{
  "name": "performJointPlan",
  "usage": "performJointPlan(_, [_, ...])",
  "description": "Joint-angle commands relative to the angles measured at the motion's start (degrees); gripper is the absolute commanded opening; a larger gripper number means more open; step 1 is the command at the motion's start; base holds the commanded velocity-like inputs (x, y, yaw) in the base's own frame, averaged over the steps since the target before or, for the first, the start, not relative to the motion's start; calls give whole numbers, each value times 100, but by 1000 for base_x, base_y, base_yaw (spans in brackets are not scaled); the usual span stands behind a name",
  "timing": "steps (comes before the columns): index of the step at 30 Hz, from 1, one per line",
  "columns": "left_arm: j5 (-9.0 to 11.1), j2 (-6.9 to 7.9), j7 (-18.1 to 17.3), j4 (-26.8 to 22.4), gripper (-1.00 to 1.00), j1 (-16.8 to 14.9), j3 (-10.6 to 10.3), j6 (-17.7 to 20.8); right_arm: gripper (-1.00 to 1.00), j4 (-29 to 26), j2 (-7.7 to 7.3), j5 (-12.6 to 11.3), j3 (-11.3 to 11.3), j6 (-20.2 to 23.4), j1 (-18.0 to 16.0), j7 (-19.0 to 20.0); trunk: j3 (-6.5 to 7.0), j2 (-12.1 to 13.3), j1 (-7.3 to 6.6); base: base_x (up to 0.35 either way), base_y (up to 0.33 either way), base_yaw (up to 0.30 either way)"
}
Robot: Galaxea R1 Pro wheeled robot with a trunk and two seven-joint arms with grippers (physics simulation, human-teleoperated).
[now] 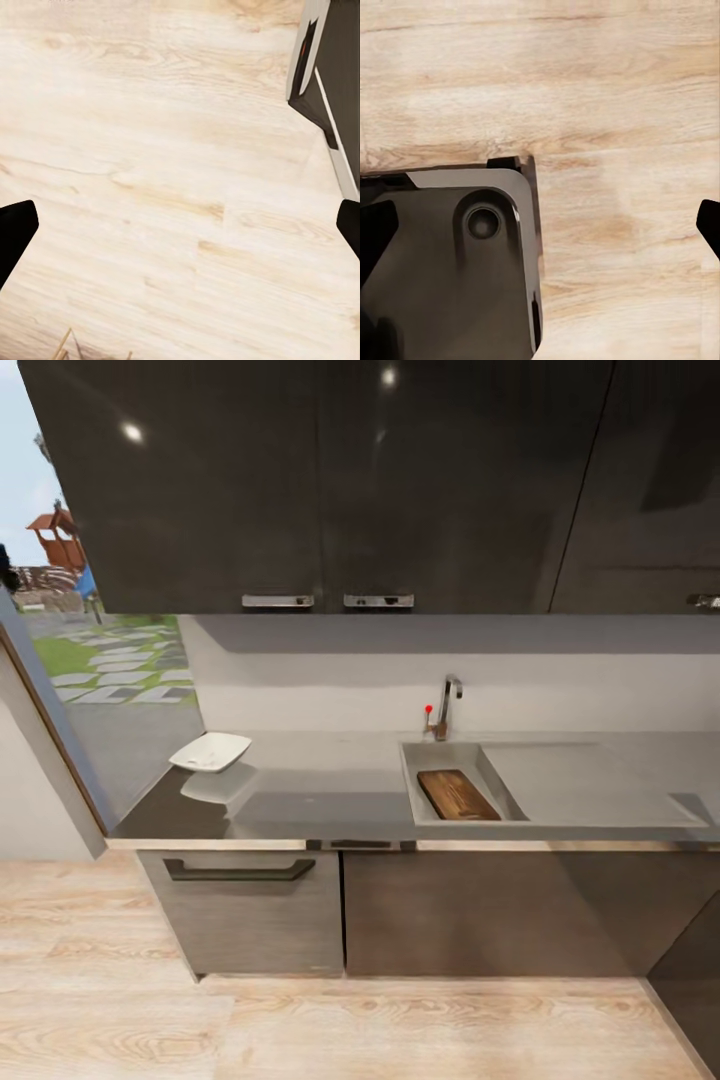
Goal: In the kitchen, take the Vidalia onion out of the sink, dice it on the chopping board with the paring knife, put the diced onion into the bowl on the countertop, then place both the paring knife and the chopping board into the sink.
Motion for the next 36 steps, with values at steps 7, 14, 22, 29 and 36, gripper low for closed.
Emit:
performJointPlan(7, [59,1,18,-12,100,2,-48,-6,100,-1,-3,-61,31,-14,-2,20,55,-10,4,0,0,0])
performJointPlan(14, [59,1,18,-12,100,5,-48,-6,100,-3,0,-61,32,-14,-2,18,120,-10,4,0,0,0])
performJointPlan(22, [59,1,18,-12,100,3,-48,-6,100,-3,6,-61,33,-14,-2,18,194,-10,4,0,0,0])
performJointPlan(29, [59,1,18,-12,100,0,-48,-6,100,-8,6,-61,33,-14,-2,20,259,-10,4,0,0,0])
performJointPlan(36, [59,1,18,-12,100,5,-48,-6,100,-9,17,-61,33,-14,-2,24,325,-10,4,0,0,0])
